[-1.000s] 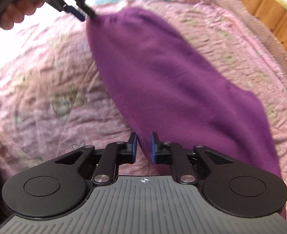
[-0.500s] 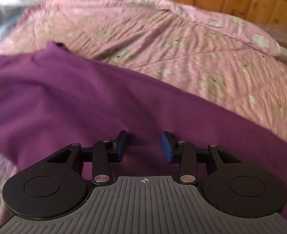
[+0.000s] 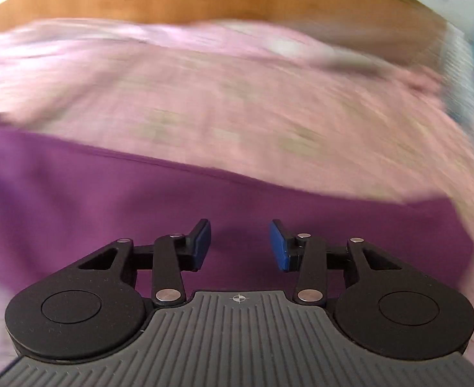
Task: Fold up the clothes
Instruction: 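Release the pants with both grippers and smooth the fabric flat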
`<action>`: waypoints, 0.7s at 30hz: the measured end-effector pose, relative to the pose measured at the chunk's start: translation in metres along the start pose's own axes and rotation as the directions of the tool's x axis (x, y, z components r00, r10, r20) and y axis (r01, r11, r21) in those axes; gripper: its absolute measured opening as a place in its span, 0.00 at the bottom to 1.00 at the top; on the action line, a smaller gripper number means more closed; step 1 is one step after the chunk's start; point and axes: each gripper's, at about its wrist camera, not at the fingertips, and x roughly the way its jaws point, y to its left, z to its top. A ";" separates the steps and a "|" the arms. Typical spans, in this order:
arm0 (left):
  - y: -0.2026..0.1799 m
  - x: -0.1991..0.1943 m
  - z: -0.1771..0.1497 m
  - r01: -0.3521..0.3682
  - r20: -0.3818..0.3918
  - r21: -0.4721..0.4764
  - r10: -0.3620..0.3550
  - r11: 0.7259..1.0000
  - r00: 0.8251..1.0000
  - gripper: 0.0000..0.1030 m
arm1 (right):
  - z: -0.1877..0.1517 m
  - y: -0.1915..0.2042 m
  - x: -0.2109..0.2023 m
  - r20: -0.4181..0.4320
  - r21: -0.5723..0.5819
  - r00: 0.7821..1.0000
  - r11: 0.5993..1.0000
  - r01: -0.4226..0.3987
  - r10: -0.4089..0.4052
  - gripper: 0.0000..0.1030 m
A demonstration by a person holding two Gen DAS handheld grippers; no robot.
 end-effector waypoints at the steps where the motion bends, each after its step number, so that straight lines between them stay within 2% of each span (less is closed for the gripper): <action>1: -0.015 0.013 -0.001 0.015 -0.009 0.017 -0.015 1.000 1.000 0.24 | -0.007 -0.020 0.007 -0.024 0.036 0.999 0.999 0.029 -0.028 0.41; 2: -0.024 0.025 -0.001 0.016 -0.014 0.033 -0.015 0.999 1.000 0.24 | -0.013 -0.040 0.014 -0.048 0.071 0.997 0.996 0.058 -0.054 0.41; 3: -0.033 0.040 -0.002 -0.004 -0.023 0.048 0.005 0.999 1.000 0.25 | -0.020 -0.053 0.011 -0.046 0.094 0.999 0.995 0.031 -0.027 0.45; 5: -0.031 0.072 0.002 -0.093 -0.067 0.018 0.094 0.996 0.993 0.27 | -0.033 -0.079 0.003 -0.041 0.139 0.999 0.990 -0.021 0.027 0.46; 6: -0.023 0.085 0.002 -0.158 -0.090 -0.003 0.157 0.987 0.984 0.21 | -0.039 -0.092 -0.001 -0.037 0.161 0.998 0.986 -0.047 0.054 0.46; 7: -0.016 0.089 0.003 -0.173 -0.057 -0.030 0.171 0.984 0.984 0.17 | -0.042 -0.102 -0.004 -0.039 0.162 0.998 0.985 -0.050 0.057 0.45; 8: -0.009 0.091 0.007 -0.177 -0.059 -0.076 0.173 0.981 0.983 0.12 | -0.044 -0.114 -0.010 -0.023 0.182 0.999 0.983 -0.040 0.045 0.44; 10: -0.005 0.088 0.012 -0.202 -0.085 -0.179 0.189 0.963 0.978 0.11 | -0.049 -0.139 -0.021 0.007 0.222 1.000 0.975 -0.020 0.019 0.45; 11: -0.011 0.083 0.012 -0.230 -0.078 -0.186 0.219 0.955 0.973 0.17 | -0.050 -0.157 -0.025 0.035 0.263 0.999 0.965 -0.008 -0.001 0.46; 12: -0.021 0.076 0.011 -0.252 -0.060 -0.169 0.245 0.953 0.968 0.28 | -0.050 -0.175 -0.029 0.062 0.304 0.998 0.953 0.002 -0.022 0.52; 14: -0.042 0.065 0.006 -0.255 -0.032 -0.133 0.253 0.958 0.967 0.32 | -0.051 -0.212 -0.027 0.097 0.392 0.992 0.919 0.036 -0.080 0.60; 16: -0.065 0.057 -0.004 -0.252 -0.036 -0.134 0.250 0.958 0.968 0.33 | -0.052 -0.245 -0.013 0.092 0.459 0.993 0.888 0.020 -0.070 0.62; 17: -0.075 0.054 -0.009 -0.247 -0.043 -0.140 0.244 0.959 0.969 0.33 | -0.051 -0.257 -0.004 0.088 0.477 0.996 0.878 -0.025 -0.020 0.62; 19: -0.092 0.050 -0.017 -0.237 -0.065 -0.167 0.229 0.957 0.971 0.33 | -0.052 -0.273 0.011 0.083 0.501 0.987 0.851 -0.158 0.134 0.53; 20: -0.100 0.048 -0.021 -0.230 -0.074 -0.178 0.220 0.957 0.973 0.33 | -0.051 -0.279 0.013 0.095 0.505 0.975 0.834 -0.222 0.202 0.29; 21: -0.111 0.045 -0.023 -0.206 -0.066 -0.177 0.197 0.962 0.978 0.33 | -0.050 -0.280 0.010 0.116 0.495 0.964 0.827 -0.266 0.241 0.15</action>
